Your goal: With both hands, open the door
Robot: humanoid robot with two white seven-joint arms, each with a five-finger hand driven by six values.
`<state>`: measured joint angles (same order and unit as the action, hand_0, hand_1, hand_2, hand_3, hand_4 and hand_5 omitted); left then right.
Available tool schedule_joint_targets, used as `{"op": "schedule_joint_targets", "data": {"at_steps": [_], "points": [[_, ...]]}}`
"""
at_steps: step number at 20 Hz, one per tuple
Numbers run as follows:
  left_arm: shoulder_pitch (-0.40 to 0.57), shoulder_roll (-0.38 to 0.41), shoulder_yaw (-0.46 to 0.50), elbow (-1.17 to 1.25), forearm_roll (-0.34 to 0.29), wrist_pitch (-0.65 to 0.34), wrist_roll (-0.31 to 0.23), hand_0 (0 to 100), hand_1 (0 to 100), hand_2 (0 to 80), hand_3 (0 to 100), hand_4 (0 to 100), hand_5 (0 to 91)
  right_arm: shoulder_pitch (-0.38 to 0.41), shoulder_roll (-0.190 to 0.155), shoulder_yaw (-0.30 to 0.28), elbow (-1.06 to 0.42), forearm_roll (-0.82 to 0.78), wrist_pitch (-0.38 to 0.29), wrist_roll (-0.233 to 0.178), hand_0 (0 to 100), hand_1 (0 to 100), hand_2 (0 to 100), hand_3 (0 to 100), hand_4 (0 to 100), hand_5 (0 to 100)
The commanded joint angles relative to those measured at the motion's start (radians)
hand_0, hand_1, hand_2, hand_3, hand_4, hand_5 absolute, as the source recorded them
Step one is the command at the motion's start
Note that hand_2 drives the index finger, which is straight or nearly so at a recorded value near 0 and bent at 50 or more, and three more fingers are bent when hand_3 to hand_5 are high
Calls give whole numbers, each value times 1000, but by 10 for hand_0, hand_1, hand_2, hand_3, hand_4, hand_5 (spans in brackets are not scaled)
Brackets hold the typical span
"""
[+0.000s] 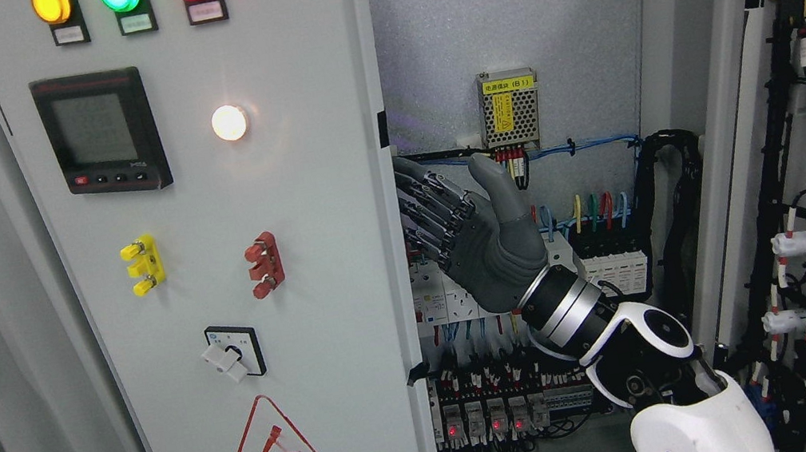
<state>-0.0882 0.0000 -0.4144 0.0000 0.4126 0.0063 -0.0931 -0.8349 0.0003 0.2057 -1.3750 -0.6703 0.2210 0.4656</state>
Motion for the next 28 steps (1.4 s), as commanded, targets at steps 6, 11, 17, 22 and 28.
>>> {"op": "schedule_joint_targets", "data": {"at_steps": [6,11,17,22,28], "points": [[-1,0,-1,20,0,0,0,295,0,26,26,38,0,54,0,52,-105,1,-3,-4,219,0,0,0,0,0],[1,0,0,20,0,0,0,295,0,26,27,38,0,96,0,171,-193,6,-3,-9,219,0,0,0,0,0],[-1,0,0,20,0,0,0,295,0,26,27,38,0,111,0,241,-226,6,-3,-16,219,0,0,0,0,0],[-1,0,0,20,0,0,-2,295,0,26,27,38,0,175,0,296,-286,5,-5,-6,219,0,0,0,0,0],[-1,0,0,20,0,0,0,295,0,27,27,38,0,208,0,431,-299,5,-5,-5,219,0,0,0,0,0]]}}
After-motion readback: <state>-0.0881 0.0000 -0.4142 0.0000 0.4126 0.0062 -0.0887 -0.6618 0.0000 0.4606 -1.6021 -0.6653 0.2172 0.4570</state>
